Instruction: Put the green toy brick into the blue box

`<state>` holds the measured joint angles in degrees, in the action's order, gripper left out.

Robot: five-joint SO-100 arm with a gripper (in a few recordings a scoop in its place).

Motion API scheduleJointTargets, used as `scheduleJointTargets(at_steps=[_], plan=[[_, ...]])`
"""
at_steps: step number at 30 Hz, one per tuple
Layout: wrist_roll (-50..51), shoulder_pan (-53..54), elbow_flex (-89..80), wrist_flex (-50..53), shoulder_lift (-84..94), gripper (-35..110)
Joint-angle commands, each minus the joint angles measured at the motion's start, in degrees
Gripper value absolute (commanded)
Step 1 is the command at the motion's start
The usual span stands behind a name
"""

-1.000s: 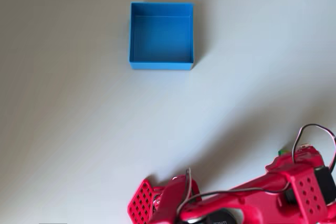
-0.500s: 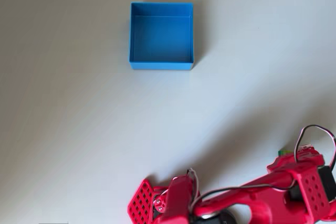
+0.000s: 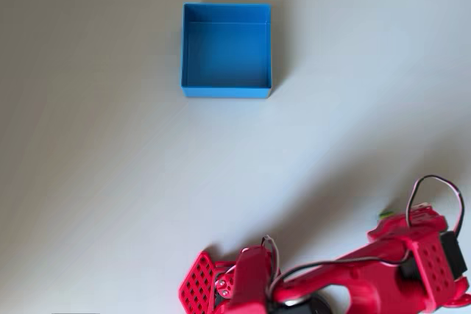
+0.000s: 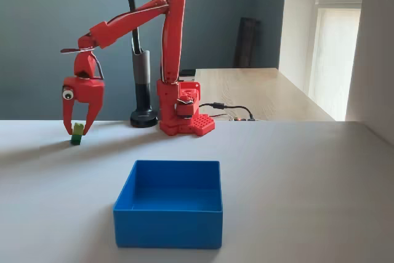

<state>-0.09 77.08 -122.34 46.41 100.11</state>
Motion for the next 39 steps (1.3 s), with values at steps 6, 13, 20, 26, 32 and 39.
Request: scheduleJointTargets(at_steps=[6,13,20,26,32,39], plan=[[-0.2,-0.2,2.2,-0.4,1.2,1],[0.2,-5.6,8.6,1.6,1.2,0],[1.7,-18.7,23.0,14.3,1.3,0],[-0.4,-31.0,29.7,16.3,1.4,0],[-4.2,-43.9,30.3,16.2,1.3,0],[-6.2,-58.0,32.2,16.2,1.2,0]])
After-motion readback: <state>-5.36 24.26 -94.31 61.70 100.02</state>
